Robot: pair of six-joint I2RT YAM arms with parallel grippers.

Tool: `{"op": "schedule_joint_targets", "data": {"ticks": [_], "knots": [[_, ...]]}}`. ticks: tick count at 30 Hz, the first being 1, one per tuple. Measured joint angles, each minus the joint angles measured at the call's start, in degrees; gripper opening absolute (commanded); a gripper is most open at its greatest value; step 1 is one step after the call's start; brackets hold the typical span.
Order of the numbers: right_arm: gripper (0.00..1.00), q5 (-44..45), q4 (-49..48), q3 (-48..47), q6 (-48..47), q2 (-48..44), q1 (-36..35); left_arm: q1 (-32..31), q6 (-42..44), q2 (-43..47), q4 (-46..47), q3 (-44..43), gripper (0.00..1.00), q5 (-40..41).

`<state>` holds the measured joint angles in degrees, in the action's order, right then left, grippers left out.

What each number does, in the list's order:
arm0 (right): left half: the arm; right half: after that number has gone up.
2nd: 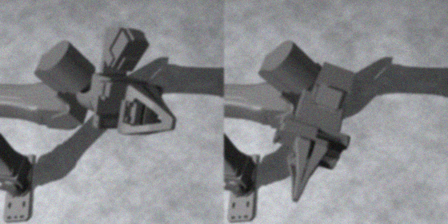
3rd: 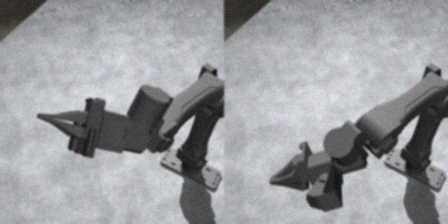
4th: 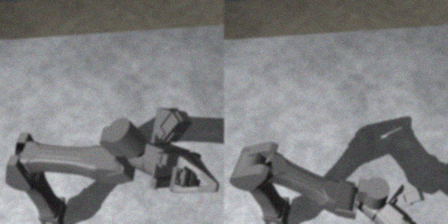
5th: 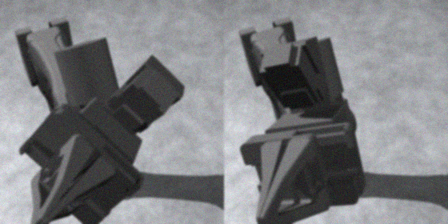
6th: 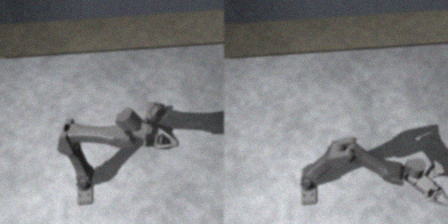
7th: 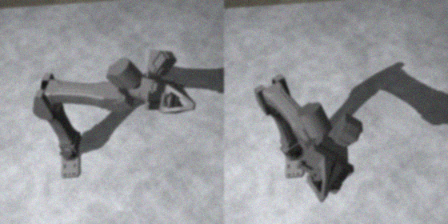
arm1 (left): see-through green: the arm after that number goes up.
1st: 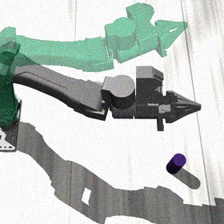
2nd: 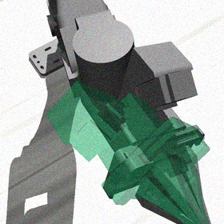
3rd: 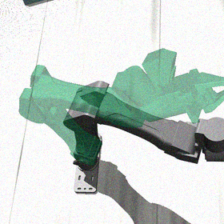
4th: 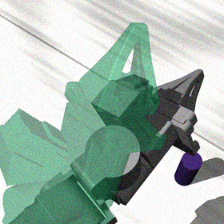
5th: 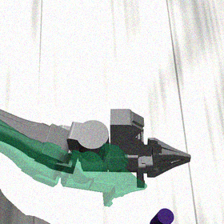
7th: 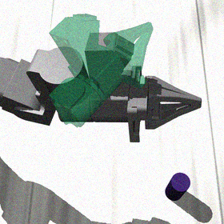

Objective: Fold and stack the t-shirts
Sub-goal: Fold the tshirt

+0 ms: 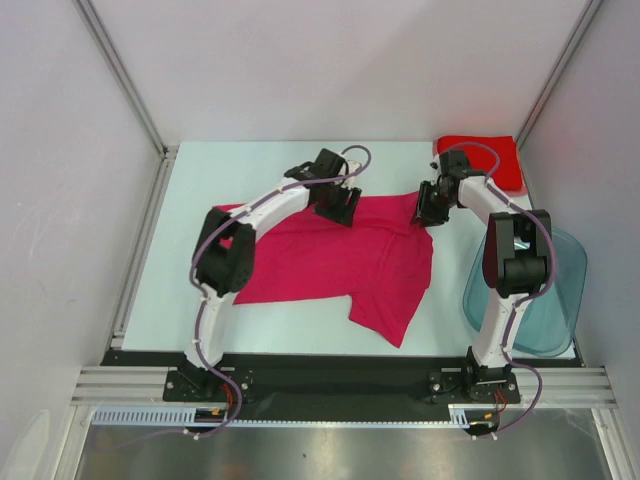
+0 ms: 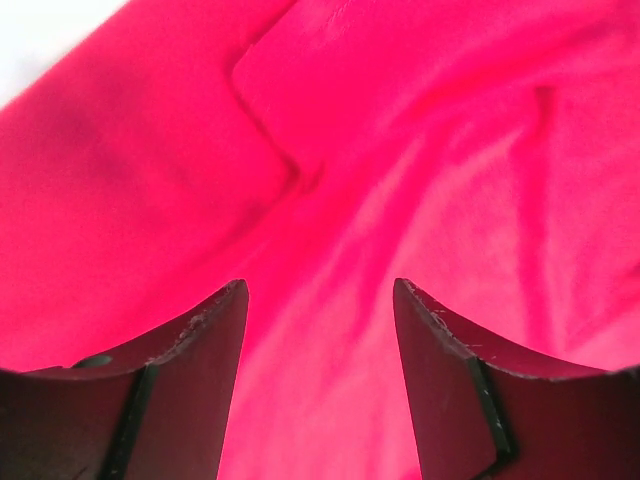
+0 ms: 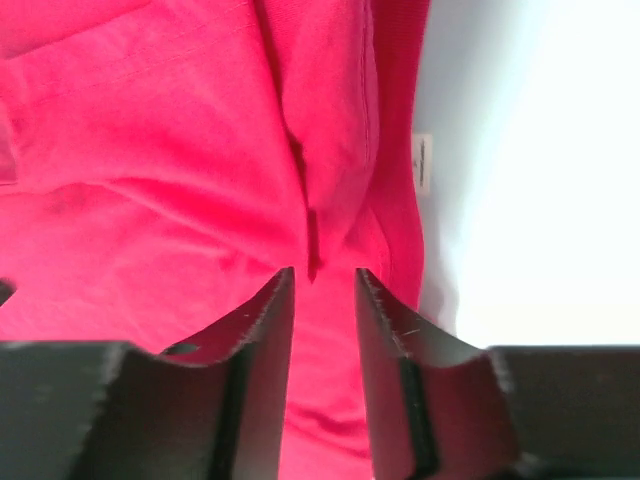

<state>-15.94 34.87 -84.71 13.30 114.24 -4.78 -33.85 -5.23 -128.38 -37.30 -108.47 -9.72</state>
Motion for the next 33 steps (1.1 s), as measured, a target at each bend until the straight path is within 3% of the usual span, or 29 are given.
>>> {"op": "schedule_joint_targets", "data": {"ticks": [5, 9, 12, 15, 19, 24, 28, 33], "knots": [[0.47, 4.11, 4.39, 0.02, 0.39, -5.81, -0.90, 2.34, -4.00, 14.23, 1.31, 11.67, 0.66, -1.07], [0.51, 5.22, 5.42, 6.21, 1.14, -14.03, -1.53, 6.23, -9.35, 31.74, 2.82, 25.73, 0.63, -0.68], [0.53, 4.90, 5.66, 14.38, 2.36, -21.24, -2.47, 12.98, -14.49, 44.46, 2.67, 37.38, 0.60, 0.35], [0.53, 4.33, 5.40, 21.59, 3.93, -26.18, -3.54, 24.33, -19.47, 55.63, 1.27, 49.11, 0.58, 2.99], [0.53, 3.19, 5.35, 27.96, 5.62, -30.36, -5.49, 33.48, -23.67, 65.66, -4.70, 59.74, 0.58, 7.56], [0.55, 2.12, 4.87, 30.91, 6.58, -33.68, -7.02, 41.29, -26.82, 68.78, -7.17, 66.99, 0.61, 8.31], [0.59, 1.66, 3.96, 33.11, 7.23, -36.98, -7.06, 48.33, -28.59, 66.03, -7.04, 68.94, 0.61, 7.85], [0.55, 1.29, 3.32, 35.60, 7.74, -39.06, -7.06, 55.45, -29.94, 59.60, -3.80, 71.14, 0.56, 6.45]]}}
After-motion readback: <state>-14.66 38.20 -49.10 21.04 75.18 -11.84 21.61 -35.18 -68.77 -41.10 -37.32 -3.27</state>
